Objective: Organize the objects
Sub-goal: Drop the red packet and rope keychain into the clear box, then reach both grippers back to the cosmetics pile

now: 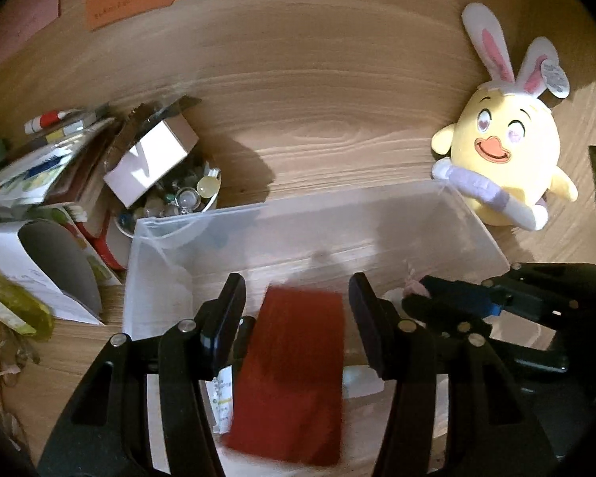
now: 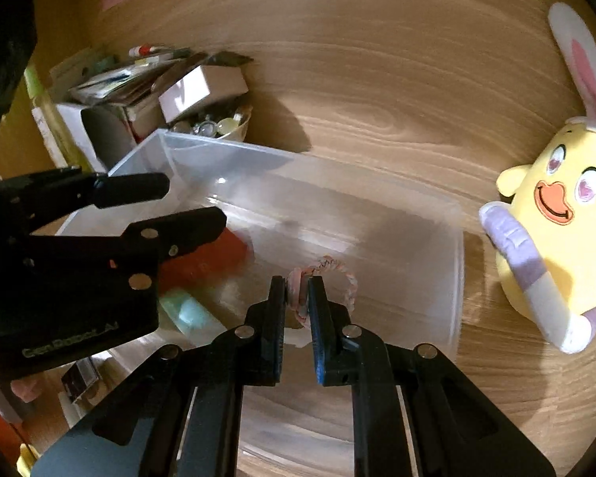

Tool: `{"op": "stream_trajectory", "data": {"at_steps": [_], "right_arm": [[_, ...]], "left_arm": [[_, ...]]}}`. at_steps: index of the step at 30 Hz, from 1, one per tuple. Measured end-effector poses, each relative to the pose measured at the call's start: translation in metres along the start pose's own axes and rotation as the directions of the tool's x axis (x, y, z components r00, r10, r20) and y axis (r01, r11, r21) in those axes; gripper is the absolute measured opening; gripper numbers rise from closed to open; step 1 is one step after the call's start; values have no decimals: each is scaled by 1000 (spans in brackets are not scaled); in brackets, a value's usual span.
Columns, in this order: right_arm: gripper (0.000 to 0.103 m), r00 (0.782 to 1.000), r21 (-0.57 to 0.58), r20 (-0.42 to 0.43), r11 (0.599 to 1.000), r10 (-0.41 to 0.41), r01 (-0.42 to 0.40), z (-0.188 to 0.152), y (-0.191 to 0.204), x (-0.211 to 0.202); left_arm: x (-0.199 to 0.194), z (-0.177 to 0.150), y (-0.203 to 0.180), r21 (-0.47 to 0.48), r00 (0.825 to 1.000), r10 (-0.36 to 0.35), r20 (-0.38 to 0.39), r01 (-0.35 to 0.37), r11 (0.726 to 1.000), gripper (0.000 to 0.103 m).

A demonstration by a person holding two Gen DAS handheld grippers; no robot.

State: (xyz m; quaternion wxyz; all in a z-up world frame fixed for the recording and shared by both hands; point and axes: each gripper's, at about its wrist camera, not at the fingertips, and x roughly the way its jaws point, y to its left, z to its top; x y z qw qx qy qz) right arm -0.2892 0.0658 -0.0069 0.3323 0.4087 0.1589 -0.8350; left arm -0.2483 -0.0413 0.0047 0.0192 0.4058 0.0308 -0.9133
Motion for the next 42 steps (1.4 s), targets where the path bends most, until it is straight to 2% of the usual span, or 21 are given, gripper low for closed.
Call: {"op": "stream_trajectory", "data": {"at_steps": [3,6,11,15,17,25,28,33,38,39,42], "right_arm": [[16,1000,-13,-6,1000,8,-8,-1,3,-5],[31,1000,-23,13,1000,-1,1,-4,6,-17],[45,997,-42,74,999,-30,33,-13,10,-48],[65,990,-53,131,996,-59,66,-25,13,-76],[71,986,-53,153,996,-69,78,-31,14,-87],[72,984,-35,176,999,-33,39,-82,22,-118],[72,986,-45,169,999,-3,11,-109,32,-125],[73,989,-62,139,997,55,-47,-149,50,-130],[73,990,-106,78,988,117,-108,-179,73,-122],[73,990,-115,66,987,123,-115,-183,77,-119],[73,990,-134,20,981,141,-137,-189,87,-106]], "left_arm": [[-12,0,4,-15,1000,-17,21,17,1000,64],[-28,-2,8,-25,998,-33,46,34,999,67],[-61,-12,10,-20,994,-30,101,32,999,84],[-88,-27,9,-5,990,-14,141,14,1000,96],[-101,-38,11,-1,989,-11,151,11,1000,96],[-125,-97,14,2,992,3,125,-3,1000,98],[-122,-118,15,4,996,23,90,-24,1000,98],[-106,-153,21,-35,1000,11,-4,-11,999,98],[-96,-173,23,-34,999,30,-41,-31,999,97],[-94,-174,23,-35,999,28,-40,-30,999,95],[-87,-171,24,-36,999,16,-52,-18,999,78]]}}
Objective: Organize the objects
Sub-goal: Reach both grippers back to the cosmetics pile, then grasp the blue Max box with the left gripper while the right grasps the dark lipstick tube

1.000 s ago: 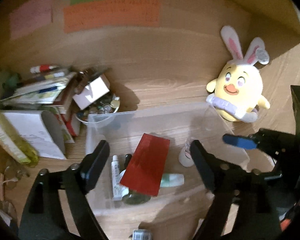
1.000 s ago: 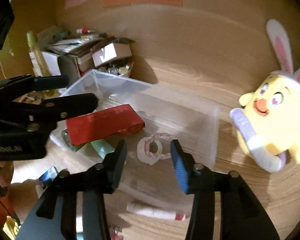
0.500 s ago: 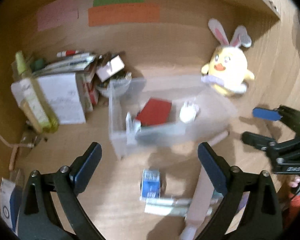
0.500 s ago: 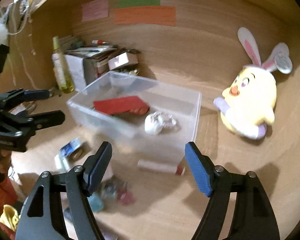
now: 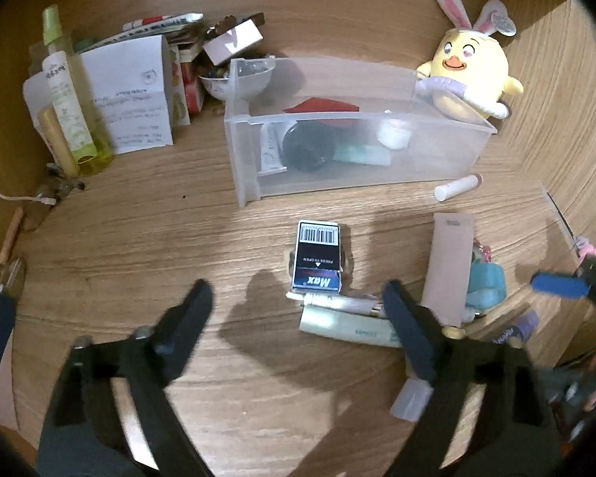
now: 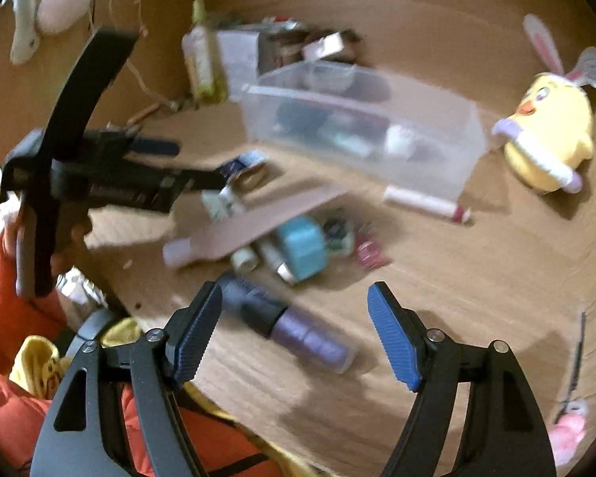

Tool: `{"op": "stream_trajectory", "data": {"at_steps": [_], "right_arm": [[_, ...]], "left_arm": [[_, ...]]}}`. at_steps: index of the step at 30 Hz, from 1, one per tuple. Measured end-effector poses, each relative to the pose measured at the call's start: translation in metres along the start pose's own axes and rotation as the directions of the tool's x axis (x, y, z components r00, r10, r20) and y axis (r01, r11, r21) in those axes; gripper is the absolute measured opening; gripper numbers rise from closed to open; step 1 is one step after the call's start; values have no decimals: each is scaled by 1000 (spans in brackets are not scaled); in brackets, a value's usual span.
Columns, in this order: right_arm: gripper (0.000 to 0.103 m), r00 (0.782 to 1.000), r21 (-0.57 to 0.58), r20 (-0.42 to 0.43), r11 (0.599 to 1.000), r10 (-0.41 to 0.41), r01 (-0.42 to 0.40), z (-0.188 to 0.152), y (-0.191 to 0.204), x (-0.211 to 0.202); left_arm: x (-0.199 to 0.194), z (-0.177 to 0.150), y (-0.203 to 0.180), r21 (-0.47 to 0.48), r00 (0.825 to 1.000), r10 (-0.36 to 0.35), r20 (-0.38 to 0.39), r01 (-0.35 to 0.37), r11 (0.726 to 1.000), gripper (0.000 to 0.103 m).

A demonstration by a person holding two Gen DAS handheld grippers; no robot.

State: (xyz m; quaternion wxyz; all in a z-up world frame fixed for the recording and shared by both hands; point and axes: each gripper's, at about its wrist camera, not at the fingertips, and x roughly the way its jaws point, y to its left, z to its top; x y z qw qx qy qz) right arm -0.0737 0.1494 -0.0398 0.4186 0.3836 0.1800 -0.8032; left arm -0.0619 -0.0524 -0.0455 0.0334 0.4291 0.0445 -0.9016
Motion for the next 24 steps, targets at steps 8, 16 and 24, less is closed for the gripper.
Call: {"op": "stream_trajectory", "data": {"at_steps": [8,16,24], "right_arm": [[53,999,0,-40,1000,0,0,-1,-4,16],[24,1000,43,-26,999,-18,19,-9,-18,7],[24,998,107,37,993,-48,43,-11,-34,-12]], "left_arm": [[25,19,2,-6,999,-21,-30,21,1000,56],[35,23,7,-37,991,-120,-57,118,992,35],[27,24,10,-40,996,-87,-23,86,996,27]]}}
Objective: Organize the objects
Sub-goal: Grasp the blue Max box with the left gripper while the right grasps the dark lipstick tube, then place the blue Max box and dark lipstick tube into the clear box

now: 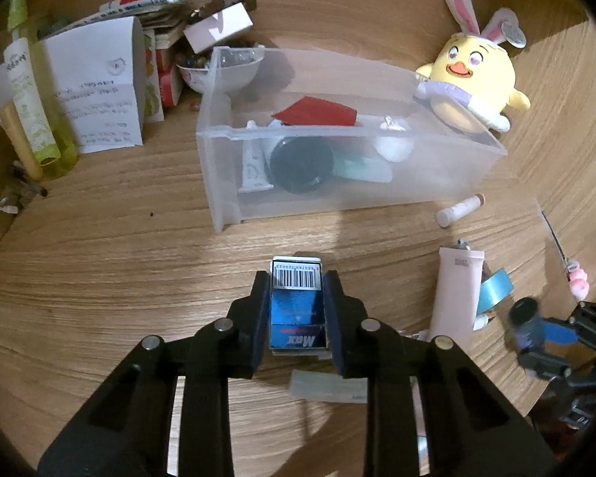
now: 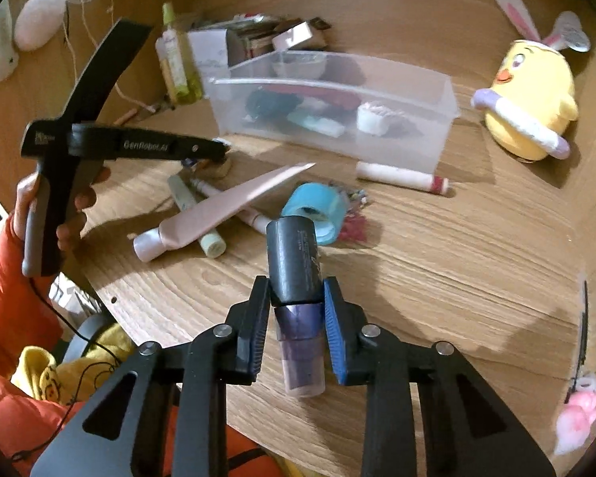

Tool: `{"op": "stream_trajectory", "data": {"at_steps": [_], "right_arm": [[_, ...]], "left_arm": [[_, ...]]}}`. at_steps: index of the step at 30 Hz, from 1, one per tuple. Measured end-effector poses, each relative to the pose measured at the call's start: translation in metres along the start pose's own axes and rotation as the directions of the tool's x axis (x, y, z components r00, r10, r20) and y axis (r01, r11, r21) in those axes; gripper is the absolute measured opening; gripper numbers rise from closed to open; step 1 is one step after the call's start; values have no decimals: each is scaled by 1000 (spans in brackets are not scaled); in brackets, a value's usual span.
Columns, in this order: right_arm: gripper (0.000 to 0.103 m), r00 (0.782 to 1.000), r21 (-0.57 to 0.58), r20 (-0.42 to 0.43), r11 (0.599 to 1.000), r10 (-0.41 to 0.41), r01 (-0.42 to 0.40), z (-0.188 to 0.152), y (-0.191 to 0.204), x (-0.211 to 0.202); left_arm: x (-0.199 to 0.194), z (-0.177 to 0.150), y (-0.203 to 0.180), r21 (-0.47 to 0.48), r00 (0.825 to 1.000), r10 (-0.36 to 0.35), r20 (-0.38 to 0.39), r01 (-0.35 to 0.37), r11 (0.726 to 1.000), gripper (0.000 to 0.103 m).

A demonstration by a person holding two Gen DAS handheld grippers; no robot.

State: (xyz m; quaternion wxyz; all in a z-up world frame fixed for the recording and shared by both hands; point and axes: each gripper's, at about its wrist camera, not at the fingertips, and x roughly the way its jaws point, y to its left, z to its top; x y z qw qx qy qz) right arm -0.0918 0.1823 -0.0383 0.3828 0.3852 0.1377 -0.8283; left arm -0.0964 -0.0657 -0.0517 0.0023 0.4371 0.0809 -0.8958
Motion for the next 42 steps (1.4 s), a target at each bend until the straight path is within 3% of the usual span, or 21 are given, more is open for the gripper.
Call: {"op": "stream_trajectory", "data": {"at_steps": [12,18,26,32,35,42], "right_arm": [[24,991,71,106,995,-83,76,42,-24,-17],[24,978,106,186,991,-99,81,86,-36,-20],[24,954,102,252,985,-161,139,149,-43,-13],[24,959,84,191,977,-210,198,174,-51,16],[24,966,54,126,974,-224,219,178,-56,37],[23,962,-28,9,962,-273,273,173,-57,79]], "left_arm": [[-44,16,-8,-6,989,21,148,-21,1000,26],[-65,36,-12,-25,971,6,237,0,1000,27],[-70,72,-18,-37,955,-6,296,18,999,26],[-58,96,-27,-24,955,7,296,0,1000,26],[-43,107,-29,-21,964,-2,267,8,1000,26],[9,128,-40,-3,988,0,153,1,1000,26]]}}
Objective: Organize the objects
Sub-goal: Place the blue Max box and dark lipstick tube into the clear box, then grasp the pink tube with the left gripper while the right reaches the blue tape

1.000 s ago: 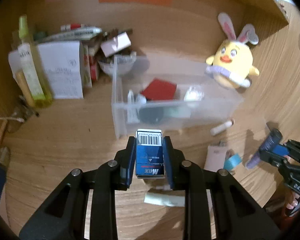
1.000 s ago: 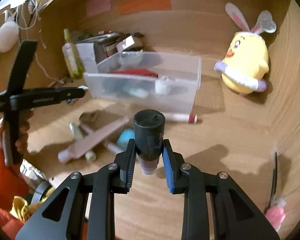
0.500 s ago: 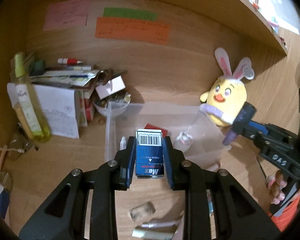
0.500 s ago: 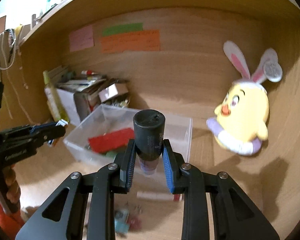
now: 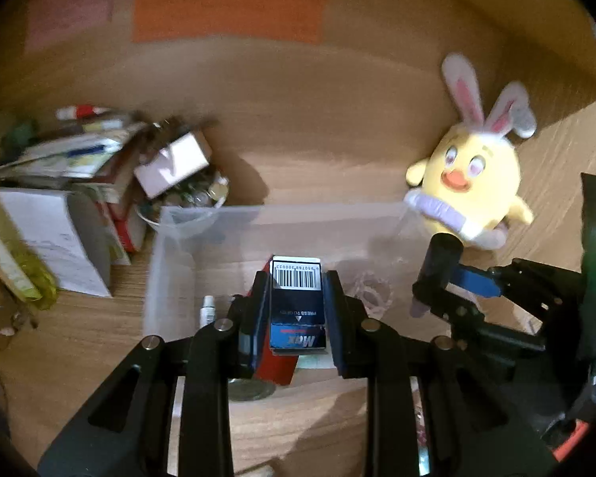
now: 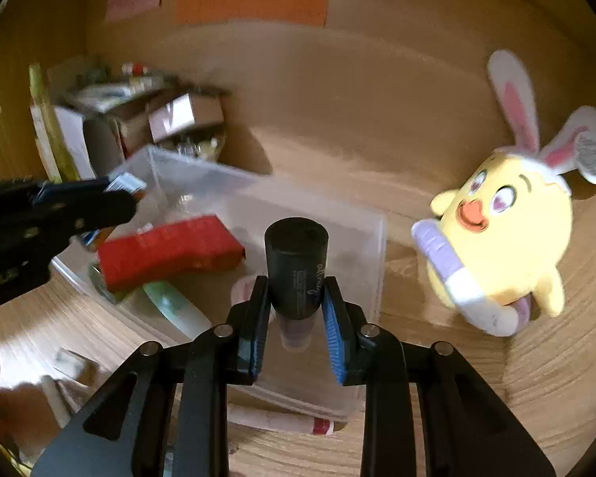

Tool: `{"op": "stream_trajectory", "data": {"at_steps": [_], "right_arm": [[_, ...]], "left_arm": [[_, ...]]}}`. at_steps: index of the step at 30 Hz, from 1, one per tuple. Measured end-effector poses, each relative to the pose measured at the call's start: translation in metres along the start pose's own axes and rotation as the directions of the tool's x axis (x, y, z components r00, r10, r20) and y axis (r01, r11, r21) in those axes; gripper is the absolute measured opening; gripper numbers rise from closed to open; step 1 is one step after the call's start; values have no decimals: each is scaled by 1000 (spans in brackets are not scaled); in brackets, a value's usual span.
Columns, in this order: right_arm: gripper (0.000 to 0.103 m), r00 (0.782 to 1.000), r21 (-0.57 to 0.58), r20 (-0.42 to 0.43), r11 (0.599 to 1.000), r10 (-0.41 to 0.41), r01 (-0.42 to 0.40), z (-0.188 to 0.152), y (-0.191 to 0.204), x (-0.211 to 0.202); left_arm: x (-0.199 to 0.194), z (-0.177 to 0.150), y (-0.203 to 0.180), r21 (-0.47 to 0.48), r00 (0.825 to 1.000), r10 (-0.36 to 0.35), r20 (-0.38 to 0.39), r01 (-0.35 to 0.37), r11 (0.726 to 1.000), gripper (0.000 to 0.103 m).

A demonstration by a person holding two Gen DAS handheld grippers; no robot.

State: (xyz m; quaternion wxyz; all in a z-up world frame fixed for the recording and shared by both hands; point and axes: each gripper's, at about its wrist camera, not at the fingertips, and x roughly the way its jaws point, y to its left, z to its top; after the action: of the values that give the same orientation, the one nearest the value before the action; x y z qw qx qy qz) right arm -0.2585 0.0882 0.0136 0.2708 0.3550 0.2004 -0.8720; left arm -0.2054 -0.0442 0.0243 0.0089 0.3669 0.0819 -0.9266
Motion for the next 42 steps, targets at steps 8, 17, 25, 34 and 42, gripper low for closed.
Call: {"op": "stream_trajectory", "data": {"at_steps": [8,17,25,34,42], "right_arm": [[24,998,-6,-63,1000,14,-15,0,3,25],[42,1000,15,-11,1000,24,-24,3,-3,2],[54,996,36,69,998,49,-51,-15,-7,-45],[57,989,58,92,991,116,-121,-58,3,-77],[57,988,76,78,988,130,-136,-100,23,-83]], "left_arm": [[37,-4,-10,38,994,-11,-105,15,999,26],[8,0,-7,29,998,-41,-53,42,999,50],[-40,-13,-13,65,999,-49,23,47,997,74],[-77,-64,-9,109,999,5,40,-9,994,84],[-87,-124,1,92,999,30,-11,-29,995,84]]}}
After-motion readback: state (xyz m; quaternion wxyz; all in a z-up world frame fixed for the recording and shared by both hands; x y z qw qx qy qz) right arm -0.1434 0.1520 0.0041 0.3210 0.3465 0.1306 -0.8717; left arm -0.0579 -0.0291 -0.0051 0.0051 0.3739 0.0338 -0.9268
